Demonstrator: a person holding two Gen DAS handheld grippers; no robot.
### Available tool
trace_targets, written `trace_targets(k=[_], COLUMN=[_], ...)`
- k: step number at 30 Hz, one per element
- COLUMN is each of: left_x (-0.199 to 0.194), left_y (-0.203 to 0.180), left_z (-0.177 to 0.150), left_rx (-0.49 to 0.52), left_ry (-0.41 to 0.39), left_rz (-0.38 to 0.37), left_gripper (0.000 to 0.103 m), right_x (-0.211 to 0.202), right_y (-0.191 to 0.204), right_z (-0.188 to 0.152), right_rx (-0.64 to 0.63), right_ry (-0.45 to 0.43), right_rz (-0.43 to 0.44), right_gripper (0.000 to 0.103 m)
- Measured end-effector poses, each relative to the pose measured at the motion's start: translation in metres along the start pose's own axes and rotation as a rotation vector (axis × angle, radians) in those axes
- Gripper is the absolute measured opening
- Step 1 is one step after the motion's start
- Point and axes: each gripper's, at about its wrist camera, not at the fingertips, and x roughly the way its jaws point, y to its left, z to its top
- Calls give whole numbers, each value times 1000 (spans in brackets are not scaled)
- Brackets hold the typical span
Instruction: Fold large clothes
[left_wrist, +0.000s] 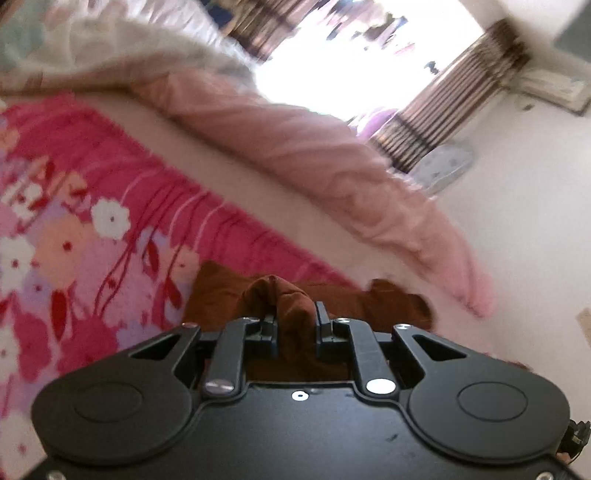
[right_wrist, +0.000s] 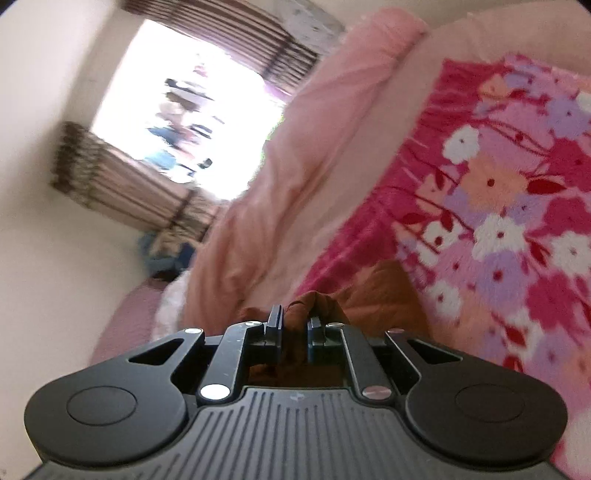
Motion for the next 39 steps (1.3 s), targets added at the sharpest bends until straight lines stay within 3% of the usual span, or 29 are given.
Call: trace_targets(k=[4, 7, 8, 10, 12, 13, 15, 19, 23, 29, 31, 32, 33, 35, 36, 39], left_x=[53, 64, 61, 47, 19, 3, -25, -72, -79, -56, -51, -50, -50, -54, -58, -72], left_y=[24, 36, 38, 38, 33, 30, 29, 47, 61, 67, 66, 65, 63, 59, 58, 56], left_z=[1, 2, 4, 11, 13, 12, 4, -34, -69, -98, -100, -100, -99, -95, -92, -86], left_rx=[-55, -112, -129, -130, -85, -52, 4, 28, 40, 2, -22, -27, -23, -10, -10, -25], left_ry=[79, 91, 89, 70, 9, -27, -48, -39, 2, 45, 42, 35, 37, 39, 34, 1], left_rz=[47, -10, -38, -75, -63, -39, -22, -49, -28, -12, -6, -3, 0, 8, -7, -43], left_gripper=[19, 34, 41, 48, 60, 64, 65, 65, 66, 65, 59, 50, 41, 24, 22, 20], right_x=[49, 64, 65, 62, 50, 38, 12, -38, -65, -57, -48, -45, -43, -42, -43, -52], right_y=[-31, -51, -56, -63, -64, -61, -51, -38, -43, -48, -49, -49, -47, -43, -43, -38], right_z=[5, -1, -3, -3, -1, -1, -1, -22, -47, -74, -82, -86, -88, -87, -85, -76], right_rx=[61, 115, 136, 182, 207, 194, 124, -32, -128, -200, -196, -200, -213, -223, -214, -188], right_ry=[39, 40, 39, 44, 47, 29, -7, 2, 35, 49, 62, 66, 60, 60, 61, 36], right_rz=[-87, -74, -53, 4, 47, 48, 12, -38, -84, -116, -134, -134, -147, -165, -165, -136], right_gripper=[13, 13, 18, 29, 44, 48, 69, 70, 73, 73, 71, 68, 51, 33, 26, 20])
